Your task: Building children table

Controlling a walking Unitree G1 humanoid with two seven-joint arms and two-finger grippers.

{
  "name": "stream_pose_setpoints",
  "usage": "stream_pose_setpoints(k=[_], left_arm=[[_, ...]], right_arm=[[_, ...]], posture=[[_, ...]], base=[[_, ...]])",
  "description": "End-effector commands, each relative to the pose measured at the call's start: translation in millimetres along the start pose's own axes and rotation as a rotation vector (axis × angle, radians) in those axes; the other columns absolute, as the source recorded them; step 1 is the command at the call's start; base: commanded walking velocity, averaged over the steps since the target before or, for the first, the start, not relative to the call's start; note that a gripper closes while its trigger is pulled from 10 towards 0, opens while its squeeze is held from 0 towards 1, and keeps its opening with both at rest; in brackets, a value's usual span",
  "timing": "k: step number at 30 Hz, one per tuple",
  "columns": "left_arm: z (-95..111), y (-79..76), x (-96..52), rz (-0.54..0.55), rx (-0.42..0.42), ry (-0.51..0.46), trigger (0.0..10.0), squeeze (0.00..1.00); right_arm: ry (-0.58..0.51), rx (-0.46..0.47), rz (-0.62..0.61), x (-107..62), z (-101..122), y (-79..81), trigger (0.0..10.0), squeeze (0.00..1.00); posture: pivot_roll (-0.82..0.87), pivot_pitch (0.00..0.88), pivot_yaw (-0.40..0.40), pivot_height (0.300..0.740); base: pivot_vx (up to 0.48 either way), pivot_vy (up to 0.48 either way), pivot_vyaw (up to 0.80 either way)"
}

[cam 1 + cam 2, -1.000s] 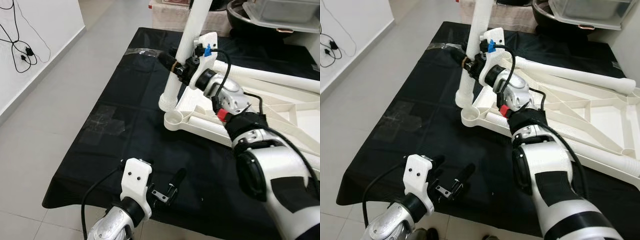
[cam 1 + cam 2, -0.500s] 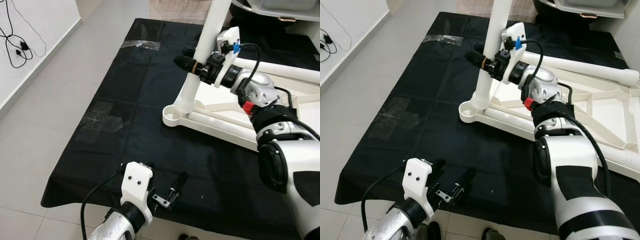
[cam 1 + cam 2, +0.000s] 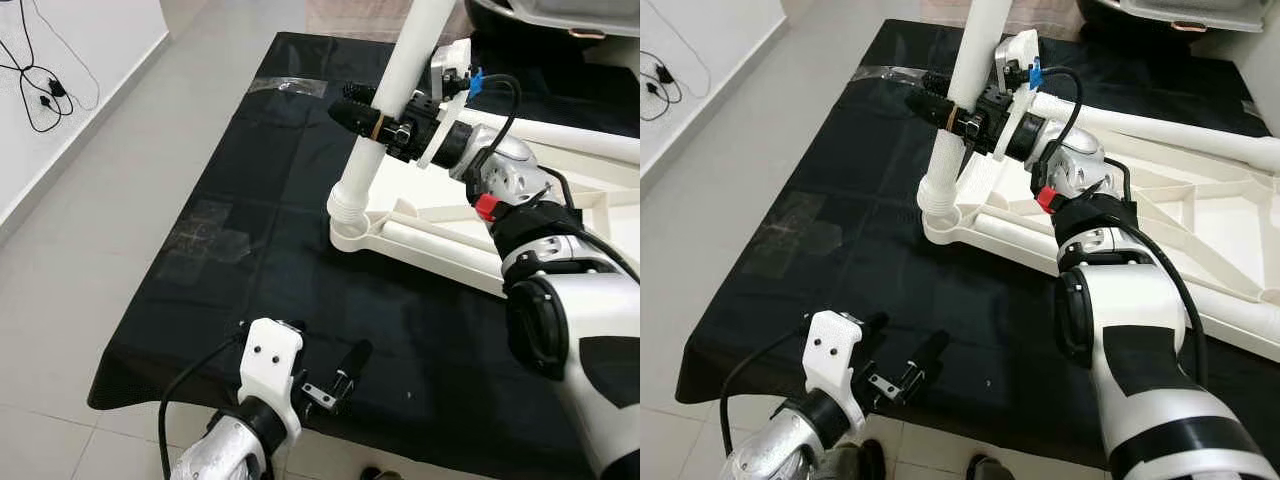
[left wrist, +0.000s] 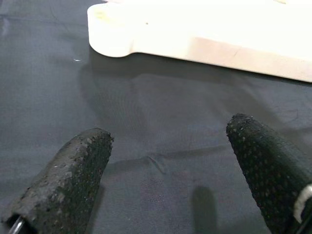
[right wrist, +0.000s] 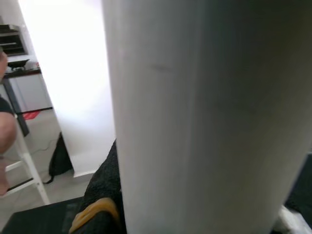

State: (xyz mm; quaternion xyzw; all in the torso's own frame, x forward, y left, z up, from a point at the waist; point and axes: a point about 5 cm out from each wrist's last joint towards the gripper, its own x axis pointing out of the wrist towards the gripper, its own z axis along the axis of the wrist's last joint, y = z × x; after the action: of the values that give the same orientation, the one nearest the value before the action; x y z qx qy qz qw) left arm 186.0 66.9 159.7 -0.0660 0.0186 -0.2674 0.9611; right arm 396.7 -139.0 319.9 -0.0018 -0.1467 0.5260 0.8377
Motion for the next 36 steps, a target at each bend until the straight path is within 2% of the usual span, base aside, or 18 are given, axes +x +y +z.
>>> stream_pose_setpoints(k=[1, 12, 23, 36], left_arm=[[-7, 0.9, -1.5, -0.006, -0.006, 0.04, 10.0, 0.0], [-7, 1.6, -0.6, -0.012, 0.0, 0.04, 10.0, 0.0], [-6, 1.9, -0.6, -0.016, 0.002, 0.038, 10.0, 0.0], [-6, 2.2, -0.7, -0.019, 0.007, 0.04, 10.0, 0.0]], right_arm=[[0.008, -0.01, 0.029, 2.4, -1, 2.7, 0.0, 0.0], [0.064, -0.032, 0.023, -0.6, -8, 2.1, 0.0, 0.0], [0.12, -0.022, 0.056, -5.5, -25, 6.6, 0.0, 0.0], [0.151, -0.083, 0.021, -5.8, -23, 3.9, 0.0, 0.0]], posture=[[0.12, 0.238, -0.024, 0.74], [0.12, 0.242, -0.023, 0.74], [0.13, 0.246, -0.02, 0.74], [0.12, 0.246, -0.018, 0.74]], base=[[0.0, 0.0, 0.0], [0.0, 0.0, 0.0], [0.0, 0.0, 0.0], [0.0, 0.0, 0.0]])
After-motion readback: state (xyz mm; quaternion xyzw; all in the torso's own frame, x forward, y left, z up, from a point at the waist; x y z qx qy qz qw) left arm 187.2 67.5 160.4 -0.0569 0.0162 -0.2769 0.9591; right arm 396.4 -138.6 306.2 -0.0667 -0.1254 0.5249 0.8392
